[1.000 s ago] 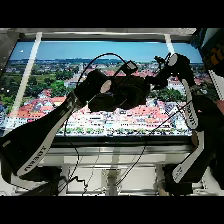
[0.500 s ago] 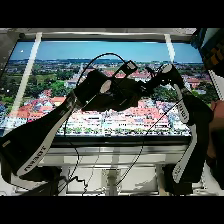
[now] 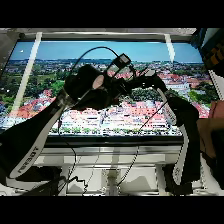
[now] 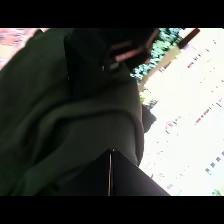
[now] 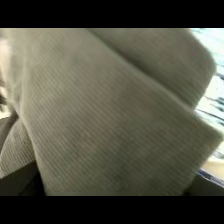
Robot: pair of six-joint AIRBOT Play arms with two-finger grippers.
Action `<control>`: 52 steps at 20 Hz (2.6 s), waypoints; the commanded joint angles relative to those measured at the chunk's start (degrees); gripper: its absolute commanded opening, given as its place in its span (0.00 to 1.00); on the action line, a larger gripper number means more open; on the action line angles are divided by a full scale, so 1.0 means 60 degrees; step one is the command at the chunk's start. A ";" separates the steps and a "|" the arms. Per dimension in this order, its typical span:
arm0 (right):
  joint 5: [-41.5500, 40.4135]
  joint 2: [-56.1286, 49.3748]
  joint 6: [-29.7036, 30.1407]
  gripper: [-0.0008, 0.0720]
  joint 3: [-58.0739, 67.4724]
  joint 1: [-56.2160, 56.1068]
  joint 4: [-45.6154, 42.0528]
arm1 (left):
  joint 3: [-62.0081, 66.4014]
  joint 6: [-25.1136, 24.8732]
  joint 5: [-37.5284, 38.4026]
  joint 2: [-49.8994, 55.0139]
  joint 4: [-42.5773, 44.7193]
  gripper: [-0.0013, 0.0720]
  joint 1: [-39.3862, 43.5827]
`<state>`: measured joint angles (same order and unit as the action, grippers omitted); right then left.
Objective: Fold the clothes and pants, and hang the long-sleeved shirts on hangers.
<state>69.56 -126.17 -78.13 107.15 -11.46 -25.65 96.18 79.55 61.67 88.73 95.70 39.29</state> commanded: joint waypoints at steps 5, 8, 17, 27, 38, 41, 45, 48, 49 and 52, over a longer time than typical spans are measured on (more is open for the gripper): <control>-0.1377 -0.0015 -0.0648 0.98 0.0011 -0.1643 0.0987 | 0.0004 0.0685 -0.0674 -0.2361 0.0976 0.05 -0.1300; -0.2575 -0.0018 -0.1851 0.89 0.0015 -0.2353 0.0634 | 0.0004 0.0688 -0.0667 -0.2863 0.0976 0.05 -0.1555; -0.3989 0.0229 -0.2211 0.05 0.1213 -0.2452 0.2503 | 0.0004 0.0678 -0.0586 -0.3268 0.1271 0.05 -0.1588; -0.1861 0.4736 -0.1949 0.05 0.1563 0.2320 0.0015 | 0.0004 0.0678 -0.0590 -0.5661 0.1552 0.05 -0.1588; 0.1348 0.8196 -0.5563 0.05 0.1534 1.0670 -0.4557 | 0.0000 0.0678 -0.0590 -0.7246 0.1548 0.05 -0.1588; 0.3264 0.8244 -0.5599 0.05 0.1348 1.2302 -0.5920 | -0.0004 0.0678 -0.0590 -0.7147 0.1548 0.05 -0.1588; 0.5136 0.8244 -0.5009 0.06 0.1137 1.3617 -0.7107 | -0.0080 0.0678 -0.0590 -0.6987 0.1545 0.05 -0.1585; 0.5883 0.8244 -0.4386 0.06 0.1140 1.3890 -0.8561 | -0.0175 0.0678 -0.0594 -0.6943 0.1548 0.05 -0.1588; 0.5938 0.8258 -0.4131 0.06 0.1140 1.3890 -0.9457 | -0.0175 0.0678 -0.0601 -0.6925 0.1548 0.05 -0.1585; 0.5934 0.8393 -0.3701 0.06 0.1140 1.3890 -1.1715 | -0.0175 0.0678 -0.0605 -0.6907 0.1548 0.05 -0.1588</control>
<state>102.59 -76.27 -103.33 114.04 71.00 -81.60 95.22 83.64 58.08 47.13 104.97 29.78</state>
